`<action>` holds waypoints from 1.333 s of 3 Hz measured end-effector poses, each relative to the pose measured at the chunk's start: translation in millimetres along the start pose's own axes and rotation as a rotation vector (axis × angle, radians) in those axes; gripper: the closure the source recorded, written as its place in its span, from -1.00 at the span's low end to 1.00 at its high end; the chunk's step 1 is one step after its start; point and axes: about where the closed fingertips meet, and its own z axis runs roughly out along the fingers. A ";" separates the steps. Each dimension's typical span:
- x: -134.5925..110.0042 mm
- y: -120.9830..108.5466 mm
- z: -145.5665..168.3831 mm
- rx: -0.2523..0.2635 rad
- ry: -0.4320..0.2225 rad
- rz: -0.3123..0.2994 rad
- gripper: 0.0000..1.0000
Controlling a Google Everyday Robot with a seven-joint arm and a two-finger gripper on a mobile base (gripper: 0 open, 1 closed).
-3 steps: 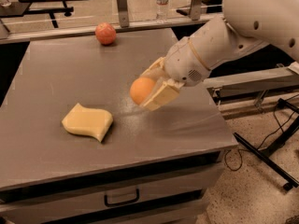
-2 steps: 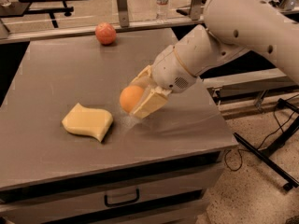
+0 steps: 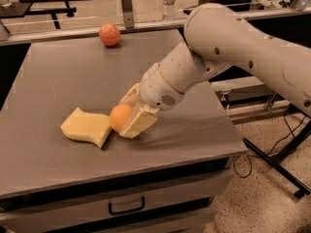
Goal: Move orange near sponge
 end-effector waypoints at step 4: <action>42.8 -5.8 -32.0 0.049 -0.021 0.074 -1.00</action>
Offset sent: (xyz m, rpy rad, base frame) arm 0.0033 -0.0077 -0.0253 -0.0211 0.0523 -0.0326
